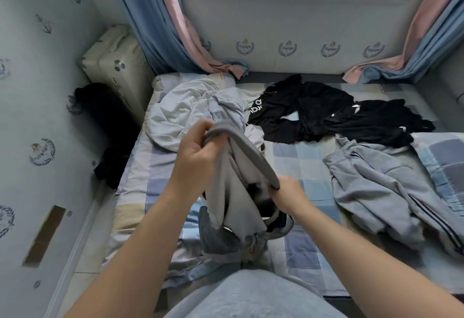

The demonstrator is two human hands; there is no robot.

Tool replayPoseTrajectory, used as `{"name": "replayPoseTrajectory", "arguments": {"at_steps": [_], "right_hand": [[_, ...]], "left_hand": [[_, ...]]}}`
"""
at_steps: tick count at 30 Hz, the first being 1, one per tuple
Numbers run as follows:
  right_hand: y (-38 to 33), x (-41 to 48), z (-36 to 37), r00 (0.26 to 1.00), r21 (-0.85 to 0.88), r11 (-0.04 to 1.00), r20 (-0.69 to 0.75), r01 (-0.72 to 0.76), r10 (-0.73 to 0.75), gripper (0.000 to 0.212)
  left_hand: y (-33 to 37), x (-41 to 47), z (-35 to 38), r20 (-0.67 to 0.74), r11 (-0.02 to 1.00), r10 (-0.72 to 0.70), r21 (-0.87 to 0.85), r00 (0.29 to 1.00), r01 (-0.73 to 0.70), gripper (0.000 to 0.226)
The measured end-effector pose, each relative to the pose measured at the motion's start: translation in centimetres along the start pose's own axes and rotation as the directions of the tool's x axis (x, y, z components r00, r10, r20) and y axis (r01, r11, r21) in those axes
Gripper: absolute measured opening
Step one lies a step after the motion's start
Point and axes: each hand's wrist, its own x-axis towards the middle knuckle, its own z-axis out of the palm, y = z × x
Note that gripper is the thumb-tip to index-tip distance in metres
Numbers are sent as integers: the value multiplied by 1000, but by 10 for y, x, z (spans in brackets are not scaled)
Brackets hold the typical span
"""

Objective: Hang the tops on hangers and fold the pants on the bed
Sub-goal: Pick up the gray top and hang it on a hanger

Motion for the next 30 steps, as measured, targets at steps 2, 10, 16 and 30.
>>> {"name": "replayPoseTrajectory", "arguments": {"at_steps": [2, 10, 16, 30], "right_hand": [[14, -2, -2, 996, 0, 996, -20, -91, 91, 27], [-40, -8, -67, 960, 188, 955, -206, 229, -190, 26], [-100, -21, -81, 905, 200, 886, -173, 419, -389, 13], [18, -25, -33, 989, -29, 993, -92, -117, 114, 29]], "left_hand": [[4, 7, -12, -81, 1000, 17, -25, 997, -19, 17], [-35, 10, -25, -37, 909, -174, 378, 984, 175, 52], [-51, -17, 23, 287, 846, -199, 533, 937, 16, 16], [-20, 3, -14, -333, 980, -5, 185, 943, 70, 19]]}}
